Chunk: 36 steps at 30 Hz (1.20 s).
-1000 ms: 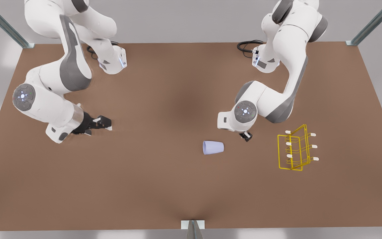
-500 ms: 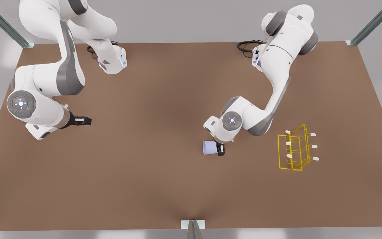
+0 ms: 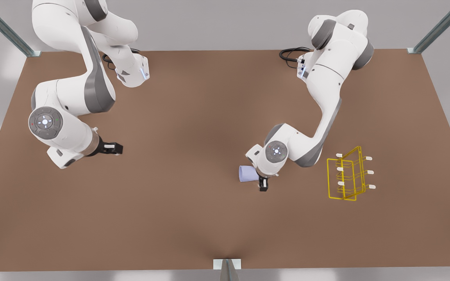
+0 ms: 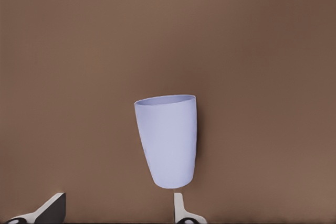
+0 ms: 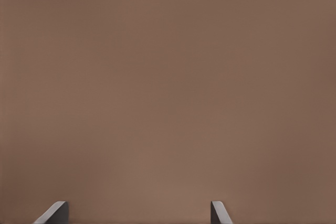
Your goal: Place the cup on the cup holder
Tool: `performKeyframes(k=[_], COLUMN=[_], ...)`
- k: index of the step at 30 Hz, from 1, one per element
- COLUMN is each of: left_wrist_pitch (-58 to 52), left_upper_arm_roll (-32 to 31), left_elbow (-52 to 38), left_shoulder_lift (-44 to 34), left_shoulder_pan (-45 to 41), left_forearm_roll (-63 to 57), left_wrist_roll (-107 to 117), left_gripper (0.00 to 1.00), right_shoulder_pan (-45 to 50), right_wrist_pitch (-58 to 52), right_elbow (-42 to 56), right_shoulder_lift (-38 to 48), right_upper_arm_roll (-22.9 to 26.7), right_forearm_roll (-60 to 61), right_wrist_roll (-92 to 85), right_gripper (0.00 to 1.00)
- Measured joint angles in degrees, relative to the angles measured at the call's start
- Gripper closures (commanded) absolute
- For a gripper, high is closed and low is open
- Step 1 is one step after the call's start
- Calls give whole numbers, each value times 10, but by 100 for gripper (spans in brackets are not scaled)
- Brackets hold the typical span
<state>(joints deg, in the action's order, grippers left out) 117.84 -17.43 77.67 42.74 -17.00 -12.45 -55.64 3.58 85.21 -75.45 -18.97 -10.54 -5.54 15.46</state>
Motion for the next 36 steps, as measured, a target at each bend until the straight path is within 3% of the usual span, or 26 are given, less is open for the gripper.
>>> performKeyframes(k=[36], left_wrist_pitch=[41], left_upper_arm_roll=[-1], left_elbow=[18], left_shoulder_lift=[50], left_shoulder_pan=[-15], left_forearm_roll=[13], left_wrist_roll=[127], left_gripper=[0], right_shoulder_pan=[-4], right_wrist_pitch=[5], right_elbow=[5], right_shoulder_lift=[0], right_upper_arm_roll=[4], right_forearm_roll=[2], right_wrist_roll=[34], right_gripper=[0])
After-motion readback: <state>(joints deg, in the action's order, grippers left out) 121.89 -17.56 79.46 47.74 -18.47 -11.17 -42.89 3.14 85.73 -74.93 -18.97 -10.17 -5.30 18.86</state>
